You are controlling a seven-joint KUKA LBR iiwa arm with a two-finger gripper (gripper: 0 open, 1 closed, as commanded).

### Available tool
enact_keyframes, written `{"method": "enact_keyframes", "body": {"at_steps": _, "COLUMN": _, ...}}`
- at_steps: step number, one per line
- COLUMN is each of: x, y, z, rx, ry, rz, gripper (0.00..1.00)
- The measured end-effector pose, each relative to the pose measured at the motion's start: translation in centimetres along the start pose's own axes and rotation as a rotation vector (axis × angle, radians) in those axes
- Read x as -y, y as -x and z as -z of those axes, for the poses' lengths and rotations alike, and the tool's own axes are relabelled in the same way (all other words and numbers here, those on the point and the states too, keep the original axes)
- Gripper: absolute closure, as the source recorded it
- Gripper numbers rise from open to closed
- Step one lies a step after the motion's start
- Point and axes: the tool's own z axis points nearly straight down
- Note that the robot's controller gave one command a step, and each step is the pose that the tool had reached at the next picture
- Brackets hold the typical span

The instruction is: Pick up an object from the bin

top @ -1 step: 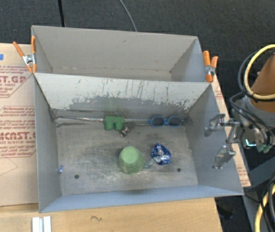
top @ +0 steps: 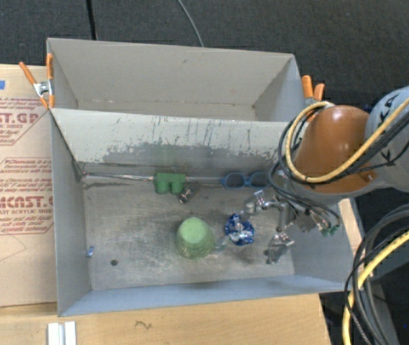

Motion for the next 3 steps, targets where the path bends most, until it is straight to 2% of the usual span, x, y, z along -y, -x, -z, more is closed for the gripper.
{"method": "enact_keyframes", "body": {"at_steps": 1, "x": -2.8, "y": 3.5, "z": -5.5, "rx": 0.008, "ry": -0.005, "rz": -0.12, "gripper": 0.0}}
{"method": "enact_keyframes", "body": {"at_steps": 2, "x": 1.3, "y": 3.8, "z": -4.9, "rx": 0.006, "ry": -0.005, "rz": -0.189, "gripper": 0.0}}
{"method": "enact_keyframes", "body": {"at_steps": 3, "x": 1.1, "y": 3.8, "z": -4.9, "rx": 0.004, "ry": -0.004, "rz": -0.186, "gripper": 1.0}}
